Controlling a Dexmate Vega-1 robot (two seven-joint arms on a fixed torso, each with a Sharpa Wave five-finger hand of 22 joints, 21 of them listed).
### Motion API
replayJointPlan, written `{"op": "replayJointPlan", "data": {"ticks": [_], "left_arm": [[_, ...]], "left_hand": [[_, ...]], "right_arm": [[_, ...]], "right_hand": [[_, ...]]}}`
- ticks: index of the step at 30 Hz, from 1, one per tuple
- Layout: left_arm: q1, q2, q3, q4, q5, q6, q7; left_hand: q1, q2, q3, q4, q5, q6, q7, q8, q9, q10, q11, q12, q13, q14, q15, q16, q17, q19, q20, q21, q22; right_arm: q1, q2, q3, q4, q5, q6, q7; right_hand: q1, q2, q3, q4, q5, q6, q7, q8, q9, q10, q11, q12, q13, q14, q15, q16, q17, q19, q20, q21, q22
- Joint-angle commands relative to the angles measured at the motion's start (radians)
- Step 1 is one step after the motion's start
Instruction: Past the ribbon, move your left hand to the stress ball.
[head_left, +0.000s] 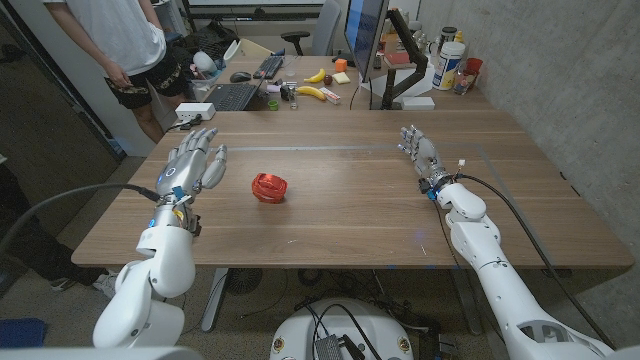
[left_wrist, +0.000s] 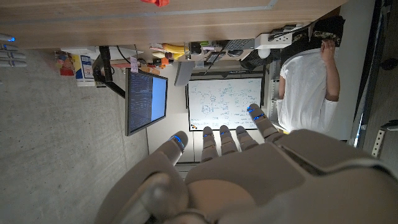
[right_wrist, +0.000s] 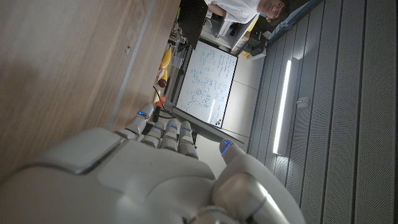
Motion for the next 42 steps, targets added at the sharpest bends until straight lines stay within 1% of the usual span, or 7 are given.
{"op": "replayJointPlan", "data": {"ticks": [1,24,27,42], "left_arm": [[0.005,0.011,0.002,-0.009,0.011,0.040,-0.038],[0.035,0.012,-0.008,-0.030,0.012,0.116,-0.111],[0.036,0.014,-0.009,-0.030,0.012,0.123,-0.118],[0.034,0.025,-0.004,-0.035,0.016,0.158,-0.156]], "left_hand": [[0.016,0.047,0.009,0.000,-0.003,0.008,-0.005,-0.002,0.005,-0.001,0.001,0.000,0.002,0.004,0.001,0.002,0.005,-0.134,0.009,-0.004,0.002],[0.027,0.051,0.026,0.002,-0.006,0.013,0.001,-0.005,0.006,-0.005,0.005,-0.002,0.002,0.000,0.006,0.000,0.008,-0.139,0.016,-0.008,0.003],[0.027,0.051,0.027,0.002,-0.007,0.016,0.001,-0.005,0.006,-0.003,0.009,-0.001,0.002,0.000,0.005,0.000,0.008,-0.139,0.016,-0.009,0.003],[0.030,0.050,0.034,0.007,-0.010,0.014,0.003,-0.008,0.007,-0.007,0.010,-0.002,0.003,-0.005,0.008,0.000,0.012,-0.140,0.024,-0.010,0.004]], "right_arm": [[0.001,-0.002,-0.005,0.000,-0.005,-0.003,-0.003],[0.005,0.003,-0.013,0.003,-0.011,-0.003,-0.011],[0.003,0.004,-0.013,0.002,-0.011,-0.002,-0.014],[0.004,0.004,-0.013,0.003,-0.014,0.000,-0.021]], "right_hand": [[-0.008,0.102,-0.002,0.000,0.009,0.008,0.001,0.002,0.003,0.008,-0.001,0.002,0.003,-0.002,-0.006,0.003,0.006,0.007,-0.060,-0.003,0.005],[-0.007,0.102,-0.002,0.000,0.009,0.008,0.000,0.002,0.003,0.007,0.001,0.001,0.004,-0.001,-0.007,0.002,0.005,0.009,-0.059,-0.008,0.005],[-0.007,0.102,-0.002,0.000,0.009,0.007,0.000,0.002,0.003,0.007,0.001,0.001,0.004,-0.001,-0.007,0.002,0.005,0.009,-0.059,-0.009,0.005],[-0.007,0.103,-0.002,0.000,0.010,0.008,0.000,0.002,0.003,0.007,-0.001,0.001,0.003,-0.001,-0.007,0.002,0.005,0.010,-0.060,-0.012,0.005]]}}
